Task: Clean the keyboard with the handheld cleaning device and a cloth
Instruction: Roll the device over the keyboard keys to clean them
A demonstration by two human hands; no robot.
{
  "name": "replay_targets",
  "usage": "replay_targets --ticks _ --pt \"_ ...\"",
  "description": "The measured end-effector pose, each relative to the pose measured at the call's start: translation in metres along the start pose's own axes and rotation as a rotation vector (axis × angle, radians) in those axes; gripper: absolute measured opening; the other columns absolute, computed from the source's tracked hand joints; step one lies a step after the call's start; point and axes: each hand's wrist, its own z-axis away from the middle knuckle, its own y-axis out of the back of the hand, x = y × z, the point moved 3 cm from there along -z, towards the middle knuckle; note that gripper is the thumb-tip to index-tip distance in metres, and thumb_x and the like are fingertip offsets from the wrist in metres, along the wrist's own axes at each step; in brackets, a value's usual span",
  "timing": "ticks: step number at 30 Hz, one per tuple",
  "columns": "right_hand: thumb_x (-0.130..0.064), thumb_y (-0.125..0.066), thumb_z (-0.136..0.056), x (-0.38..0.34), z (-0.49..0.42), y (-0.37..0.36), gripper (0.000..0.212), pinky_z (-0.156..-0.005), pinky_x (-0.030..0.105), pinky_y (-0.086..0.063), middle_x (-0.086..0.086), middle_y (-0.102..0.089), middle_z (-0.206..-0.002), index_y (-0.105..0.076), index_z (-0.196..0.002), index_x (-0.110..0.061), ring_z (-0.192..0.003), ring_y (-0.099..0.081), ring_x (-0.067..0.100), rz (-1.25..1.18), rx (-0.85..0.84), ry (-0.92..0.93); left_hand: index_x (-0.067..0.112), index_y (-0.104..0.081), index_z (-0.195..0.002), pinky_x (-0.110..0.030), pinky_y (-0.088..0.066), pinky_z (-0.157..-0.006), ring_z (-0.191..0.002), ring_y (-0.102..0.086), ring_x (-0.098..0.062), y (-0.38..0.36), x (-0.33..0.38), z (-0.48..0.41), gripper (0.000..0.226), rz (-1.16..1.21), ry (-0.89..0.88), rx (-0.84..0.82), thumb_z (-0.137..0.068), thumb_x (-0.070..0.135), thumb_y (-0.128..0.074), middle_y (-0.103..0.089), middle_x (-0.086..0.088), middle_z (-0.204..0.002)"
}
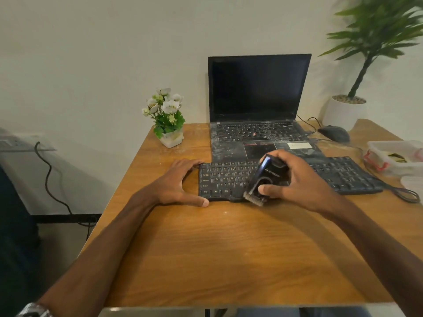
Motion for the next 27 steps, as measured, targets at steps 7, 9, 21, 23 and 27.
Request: replay_targets --ticks 7,9,21,23,27 --pt "-0.019 -0.088 -0.073 0.033 0.009 0.031 0.056 -0.075 0.014 -0.051 -0.023 -0.055 -0.104 -0.056 -0.117 -0.030 -0.096 -0.059 0.000 -0.021 0.346 -0.031 0.038 -0.020 -0.163 -0.039 -0.027 -0.118 -0.140 -0.018 0.001 -0.003 0.002 0.005 0.132 -0.026 0.014 0.013 -0.053 0.086 -0.076 -0.025 0.018 -0.156" --pt "-0.026 -0.090 -0.070 0.041 0.010 0.034 0.058 -0.069 0.007 -0.044 -0.020 -0.059 -0.100 -0.055 -0.117 -0.025 -0.092 -0.061 -0.001 0.072 0.395 -0.033 0.038 -0.017 -0.163 -0.042 -0.025 -0.119 -0.141 -0.014 0.002 -0.007 0.005 0.006 0.133 -0.044 0.026 0.043 -0.054 0.088 -0.073 -0.021 0.016 -0.161" --pt "-0.041 -0.089 -0.069 0.043 0.025 0.051 0.030 -0.055 0.010 -0.039 -0.016 -0.070 -0.078 -0.077 -0.092 -0.027 -0.068 -0.062 -0.006 0.349 0.264 -0.056 0.039 -0.040 -0.155 -0.041 -0.027 -0.112 -0.133 -0.020 0.002 -0.029 0.051 0.005 0.104 -0.108 -0.040 0.304 -0.066 0.088 -0.064 -0.037 0.014 -0.151" --pt "-0.041 -0.087 -0.073 0.044 0.029 0.048 0.028 -0.053 0.008 -0.043 -0.020 -0.067 -0.073 -0.078 -0.095 -0.026 -0.065 -0.062 -0.008 0.364 0.213 -0.057 0.037 -0.040 -0.154 -0.040 -0.032 -0.109 -0.133 -0.028 -0.004 -0.034 0.061 0.004 0.100 -0.090 -0.052 0.345 -0.071 0.084 -0.066 -0.040 0.015 -0.146" --pt "-0.036 -0.079 -0.083 0.053 0.036 0.043 0.022 -0.064 0.016 -0.054 -0.015 -0.072 -0.083 -0.076 -0.100 -0.023 -0.073 -0.068 -0.001 0.258 0.122 -0.079 0.036 -0.041 -0.153 -0.040 -0.035 -0.108 -0.132 -0.034 -0.008 -0.045 0.084 -0.001 0.090 -0.035 -0.062 0.401 -0.078 0.075 -0.070 -0.041 0.012 -0.143"
